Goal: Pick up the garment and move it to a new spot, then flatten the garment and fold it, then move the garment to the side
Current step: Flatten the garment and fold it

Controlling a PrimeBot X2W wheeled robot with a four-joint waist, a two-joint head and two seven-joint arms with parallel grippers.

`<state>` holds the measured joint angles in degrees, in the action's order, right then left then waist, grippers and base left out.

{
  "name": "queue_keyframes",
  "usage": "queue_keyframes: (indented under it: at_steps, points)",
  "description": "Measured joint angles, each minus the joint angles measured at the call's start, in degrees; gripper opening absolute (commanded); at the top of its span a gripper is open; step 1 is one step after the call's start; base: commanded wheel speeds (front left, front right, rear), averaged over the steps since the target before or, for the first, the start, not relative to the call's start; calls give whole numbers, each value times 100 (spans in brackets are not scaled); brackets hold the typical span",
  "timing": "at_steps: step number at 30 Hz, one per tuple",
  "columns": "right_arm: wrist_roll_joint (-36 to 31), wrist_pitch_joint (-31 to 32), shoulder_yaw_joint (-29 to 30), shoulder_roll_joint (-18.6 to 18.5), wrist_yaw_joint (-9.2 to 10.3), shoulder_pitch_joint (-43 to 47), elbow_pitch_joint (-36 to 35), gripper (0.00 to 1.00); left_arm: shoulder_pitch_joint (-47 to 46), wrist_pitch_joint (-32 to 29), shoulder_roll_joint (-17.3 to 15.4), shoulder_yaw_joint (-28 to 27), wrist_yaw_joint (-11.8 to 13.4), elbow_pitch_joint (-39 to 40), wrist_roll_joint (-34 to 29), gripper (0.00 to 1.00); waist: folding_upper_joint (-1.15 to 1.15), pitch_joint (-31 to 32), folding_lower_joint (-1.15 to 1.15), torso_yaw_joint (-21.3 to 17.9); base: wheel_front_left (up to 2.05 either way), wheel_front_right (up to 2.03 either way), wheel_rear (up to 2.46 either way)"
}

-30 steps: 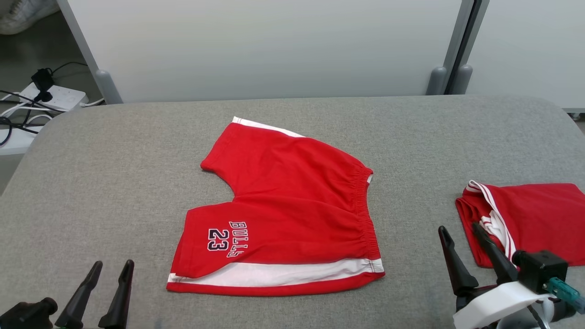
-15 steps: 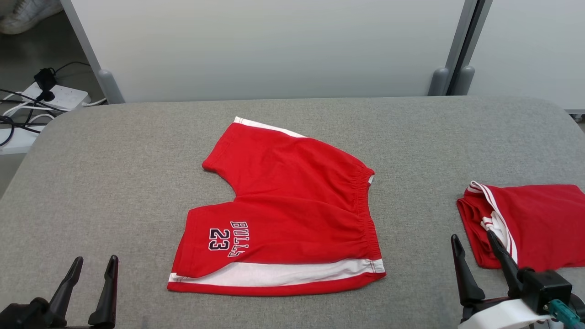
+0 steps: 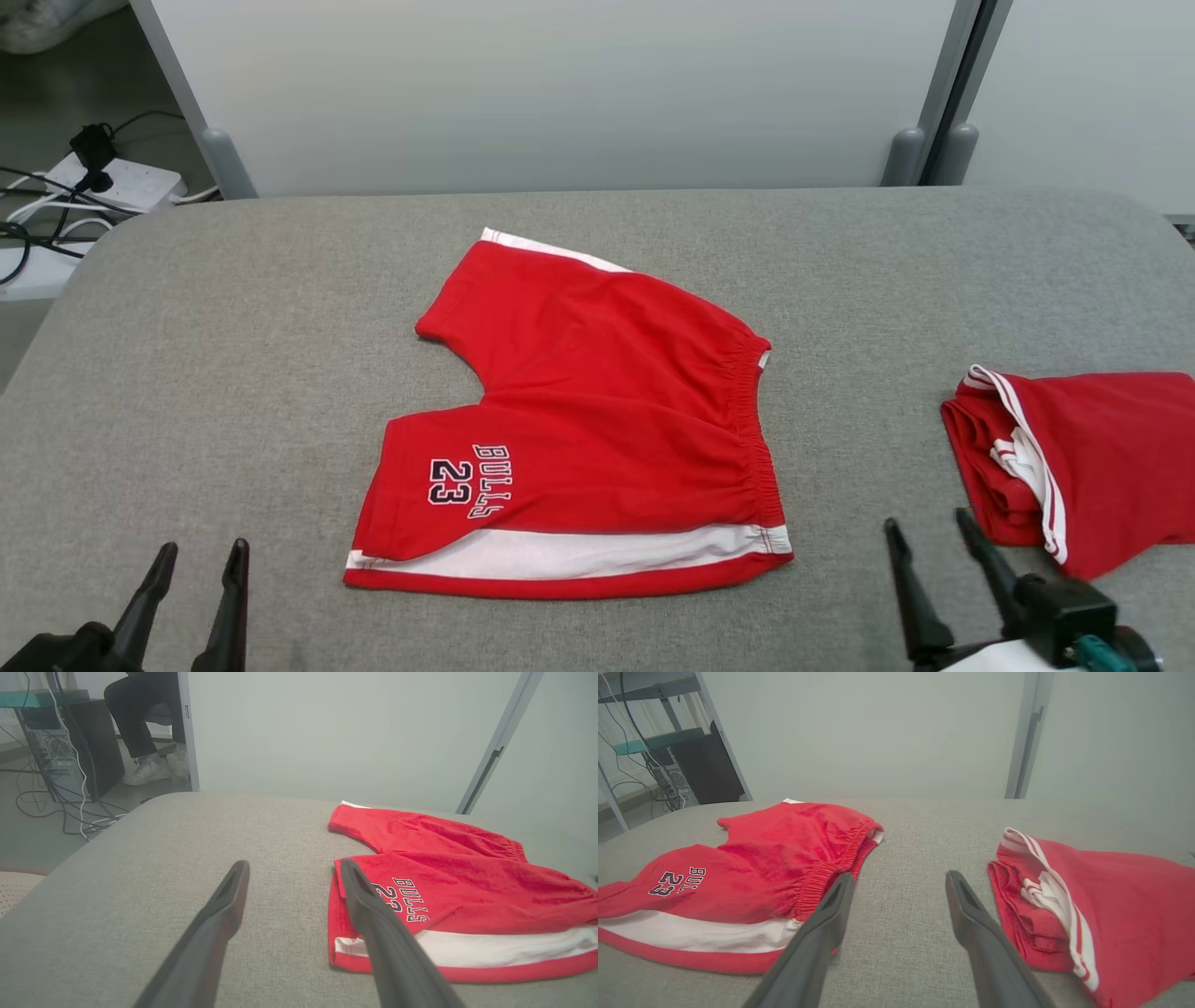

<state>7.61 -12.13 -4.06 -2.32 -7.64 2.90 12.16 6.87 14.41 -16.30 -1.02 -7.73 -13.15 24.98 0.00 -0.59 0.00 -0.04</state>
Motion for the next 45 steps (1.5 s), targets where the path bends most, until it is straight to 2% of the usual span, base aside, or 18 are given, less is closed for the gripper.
queue_keyframes:
  at_steps: [9, 15, 22, 23, 24, 25, 26, 27, 31, 36, 45]
  points:
    - [276, 162, -759, -8, 0, -365, 597, 100, -8, -1, -199, 431, 0, 69, 318, 100, 0, -294, 0, 270, 0, 0, 0]
    - [358, 144, -925, -14, 0, -709, 1061, 100, -34, -1, -436, 611, 0, 112, 538, 100, 0, -492, 0, 564, 0, 0, 0]
    - [488, 96, -956, -18, 0, -904, 1486, 100, -55, -1, -508, 678, 0, 114, 638, 100, 0, -609, 0, 782, 0, 0, 0]
    - [510, 97, -981, -20, 0, -940, 1540, 95, -64, -1, -520, 688, 0, 116, 638, 100, 0, -626, 0, 800, 0, 0, 0]
    - [512, 97, -1004, -22, 0, -976, 1606, 74, -82, -1, -526, 701, 0, 120, 645, 100, 0, -642, 0, 813, 0, 0, 0]
    - [532, 98, -1034, -22, 0, -999, 1657, 45, -105, -1, -528, 710, 0, 124, 661, 100, 0, -657, 0, 823, 0, 0, 0]
    - [577, 101, -1073, -22, 0, -1024, 1702, 29, -131, -1, -533, 722, 0, 130, 689, 100, 0, -672, 0, 830, 0, 0, 0]
    - [622, 102, -1112, -24, 0, -1092, 1800, 0, -152, 0, -544, 744, 0, 153, 694, 100, 0, -702, 0, 831, 0, 0, 0]
    - [661, 102, -1151, -27, 0, -1170, 1842, 0, -152, -1, -617, 828, 0, 179, 743, 100, 0, -733, 0, 802, 0, 0, 0]
    - [660, 120, -1131, -29, 0, -1111, 1746, 0, -185, 0, -731, 1296, 0, 205, 1014, 100, 0, -711, 0, 692, 0, 0, 0]
    - [556, 659, -1047, -115, 0, -622, 1180, 0, -673, 0, -1380, 2728, 0, 219, 1562, 100, 0, -819, 0, 355, 0, 0, 0]
